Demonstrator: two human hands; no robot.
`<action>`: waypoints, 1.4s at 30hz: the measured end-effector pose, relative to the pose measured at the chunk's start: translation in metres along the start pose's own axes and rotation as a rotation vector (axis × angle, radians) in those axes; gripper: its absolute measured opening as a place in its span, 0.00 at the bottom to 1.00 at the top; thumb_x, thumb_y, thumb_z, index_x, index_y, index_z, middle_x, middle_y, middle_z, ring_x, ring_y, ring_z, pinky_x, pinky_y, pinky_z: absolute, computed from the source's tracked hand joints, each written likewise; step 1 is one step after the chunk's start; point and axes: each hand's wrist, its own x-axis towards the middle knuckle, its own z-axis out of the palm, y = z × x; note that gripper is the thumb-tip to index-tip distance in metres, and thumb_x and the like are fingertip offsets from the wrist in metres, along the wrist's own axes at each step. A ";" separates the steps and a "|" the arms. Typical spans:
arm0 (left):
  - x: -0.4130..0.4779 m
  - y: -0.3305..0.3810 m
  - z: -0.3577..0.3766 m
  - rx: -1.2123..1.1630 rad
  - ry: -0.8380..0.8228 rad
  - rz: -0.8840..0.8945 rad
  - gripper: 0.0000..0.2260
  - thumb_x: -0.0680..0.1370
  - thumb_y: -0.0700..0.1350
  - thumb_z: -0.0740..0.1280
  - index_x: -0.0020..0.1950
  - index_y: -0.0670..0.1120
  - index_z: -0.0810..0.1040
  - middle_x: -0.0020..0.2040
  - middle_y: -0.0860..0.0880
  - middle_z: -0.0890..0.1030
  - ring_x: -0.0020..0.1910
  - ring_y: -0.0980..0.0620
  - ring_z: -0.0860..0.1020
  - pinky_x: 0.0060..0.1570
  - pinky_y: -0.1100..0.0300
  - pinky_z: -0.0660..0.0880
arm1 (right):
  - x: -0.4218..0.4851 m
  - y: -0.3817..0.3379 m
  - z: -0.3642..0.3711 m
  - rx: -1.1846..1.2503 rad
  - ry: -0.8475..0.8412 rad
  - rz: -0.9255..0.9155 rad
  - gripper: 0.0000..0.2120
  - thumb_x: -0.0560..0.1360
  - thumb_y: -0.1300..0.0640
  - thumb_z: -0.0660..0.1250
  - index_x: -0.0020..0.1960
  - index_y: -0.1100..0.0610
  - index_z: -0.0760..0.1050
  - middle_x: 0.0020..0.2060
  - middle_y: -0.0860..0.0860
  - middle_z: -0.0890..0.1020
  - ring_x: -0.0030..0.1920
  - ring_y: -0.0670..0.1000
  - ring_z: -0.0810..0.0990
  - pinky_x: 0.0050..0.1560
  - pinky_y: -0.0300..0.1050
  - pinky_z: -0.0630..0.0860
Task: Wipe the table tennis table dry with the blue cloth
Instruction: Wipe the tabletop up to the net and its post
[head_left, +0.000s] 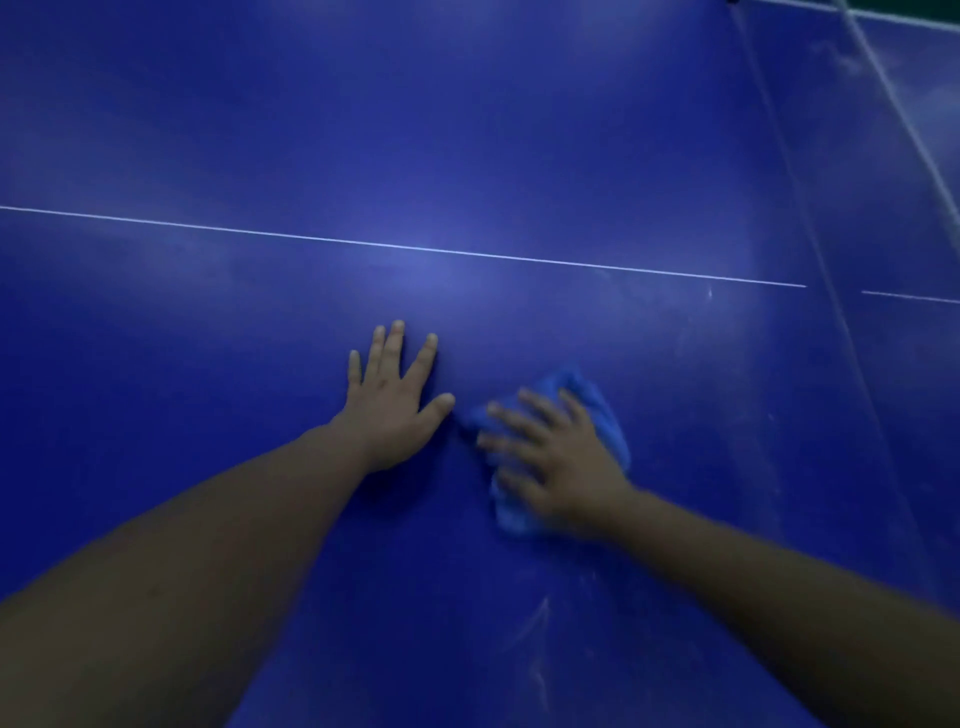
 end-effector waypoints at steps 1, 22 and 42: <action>-0.016 -0.007 0.004 -0.010 0.036 0.049 0.35 0.80 0.68 0.48 0.81 0.55 0.39 0.80 0.46 0.30 0.77 0.48 0.27 0.76 0.45 0.31 | -0.028 -0.028 0.002 0.016 -0.027 -0.053 0.19 0.81 0.41 0.59 0.70 0.42 0.74 0.74 0.43 0.71 0.75 0.57 0.67 0.71 0.68 0.61; -0.188 -0.067 0.067 0.120 -0.104 -0.220 0.38 0.71 0.71 0.29 0.73 0.51 0.20 0.72 0.45 0.18 0.70 0.46 0.17 0.71 0.36 0.27 | -0.041 -0.144 0.024 0.004 -0.140 -0.304 0.21 0.82 0.41 0.56 0.72 0.42 0.72 0.76 0.46 0.68 0.77 0.58 0.63 0.74 0.68 0.57; -0.286 -0.094 0.104 0.151 0.093 -0.022 0.32 0.82 0.63 0.48 0.81 0.48 0.57 0.82 0.39 0.50 0.81 0.40 0.46 0.75 0.40 0.44 | -0.142 -0.235 0.033 0.038 -0.215 -0.257 0.20 0.84 0.39 0.53 0.73 0.40 0.69 0.78 0.42 0.63 0.79 0.53 0.56 0.76 0.61 0.47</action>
